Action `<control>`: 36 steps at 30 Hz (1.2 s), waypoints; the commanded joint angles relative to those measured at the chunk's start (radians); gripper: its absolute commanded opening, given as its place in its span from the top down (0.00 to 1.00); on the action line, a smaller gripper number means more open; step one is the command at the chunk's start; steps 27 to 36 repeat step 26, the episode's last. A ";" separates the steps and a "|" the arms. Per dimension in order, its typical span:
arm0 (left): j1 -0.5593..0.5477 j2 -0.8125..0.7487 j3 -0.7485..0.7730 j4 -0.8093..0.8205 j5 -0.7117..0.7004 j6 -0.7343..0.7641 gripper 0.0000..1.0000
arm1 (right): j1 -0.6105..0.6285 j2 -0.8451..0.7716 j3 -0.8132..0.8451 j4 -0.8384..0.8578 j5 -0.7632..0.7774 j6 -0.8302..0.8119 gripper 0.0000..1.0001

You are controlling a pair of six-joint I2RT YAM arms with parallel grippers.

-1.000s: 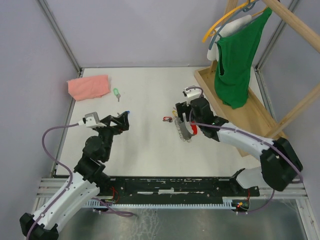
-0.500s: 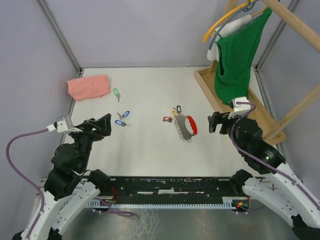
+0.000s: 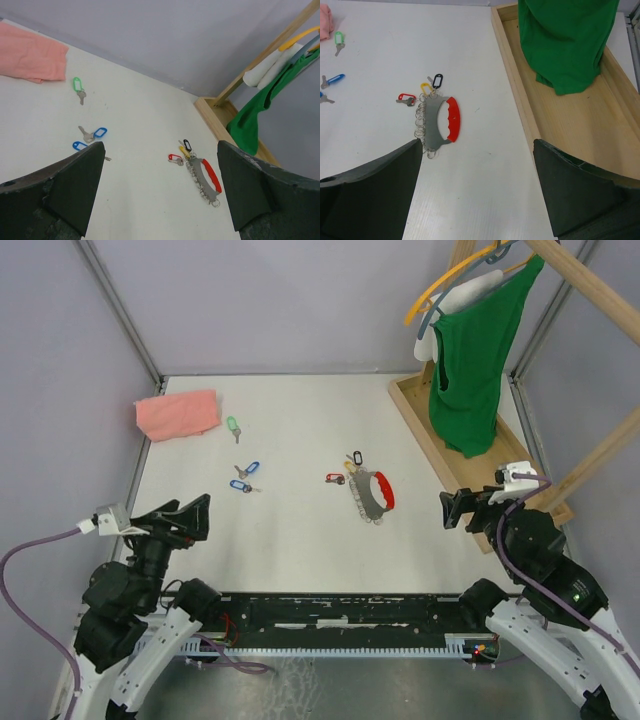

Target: Put the keys on the keyring

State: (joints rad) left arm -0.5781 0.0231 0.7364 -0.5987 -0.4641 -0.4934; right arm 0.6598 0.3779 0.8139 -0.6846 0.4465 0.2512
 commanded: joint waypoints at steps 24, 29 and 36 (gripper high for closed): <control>0.004 -0.021 -0.098 -0.023 0.031 0.030 0.01 | -0.002 -0.038 0.007 -0.036 -0.001 0.017 0.00; 0.004 -0.022 -0.098 -0.022 0.031 0.030 0.01 | 0.000 -0.042 0.009 -0.036 -0.002 0.017 0.00; 0.004 -0.022 -0.098 -0.022 0.031 0.030 0.01 | 0.000 -0.042 0.009 -0.036 -0.002 0.017 0.00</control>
